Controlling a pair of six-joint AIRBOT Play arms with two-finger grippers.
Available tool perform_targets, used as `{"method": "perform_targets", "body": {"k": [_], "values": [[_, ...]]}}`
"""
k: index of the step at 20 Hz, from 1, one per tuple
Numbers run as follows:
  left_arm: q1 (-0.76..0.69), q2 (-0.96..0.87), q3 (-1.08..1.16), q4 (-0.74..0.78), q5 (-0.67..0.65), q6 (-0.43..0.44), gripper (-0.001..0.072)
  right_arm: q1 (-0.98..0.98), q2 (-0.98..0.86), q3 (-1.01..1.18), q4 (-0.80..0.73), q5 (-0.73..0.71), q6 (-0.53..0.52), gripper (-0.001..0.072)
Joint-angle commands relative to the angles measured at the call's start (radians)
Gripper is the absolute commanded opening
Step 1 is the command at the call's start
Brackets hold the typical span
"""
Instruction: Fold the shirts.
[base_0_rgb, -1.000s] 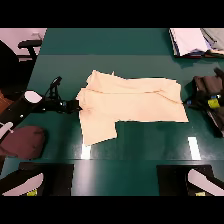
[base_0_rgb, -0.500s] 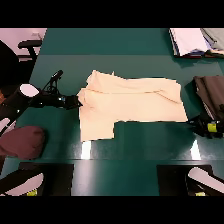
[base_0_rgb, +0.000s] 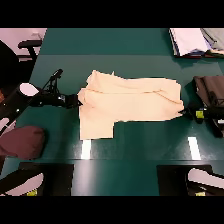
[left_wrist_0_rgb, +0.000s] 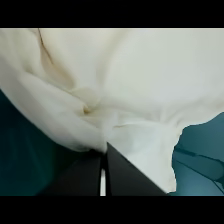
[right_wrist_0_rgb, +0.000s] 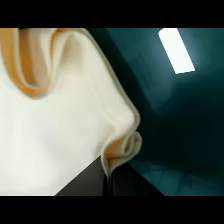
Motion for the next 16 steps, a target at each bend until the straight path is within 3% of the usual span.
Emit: {"method": "perform_targets", "body": {"k": [1,5,10,16], "values": [[0.000,0.053,0.036,0.011,-0.007,-0.001,0.0022,0.075,0.039,0.070,0.011,0.003,-0.006,0.0014],[0.018,0.245,0.229,0.084,-0.064,-0.023,0.0023,0.083,0.229,0.290,0.011,0.119,-0.031,0.0014],[0.018,0.401,0.686,0.161,-0.082,-0.061,0.0022,0.082,0.435,0.723,0.007,0.129,-0.031,0.0014],[0.018,0.407,1.164,0.197,-0.088,-0.115,0.0022,0.082,0.525,1.100,-0.203,0.203,0.077,0.0014]]}}
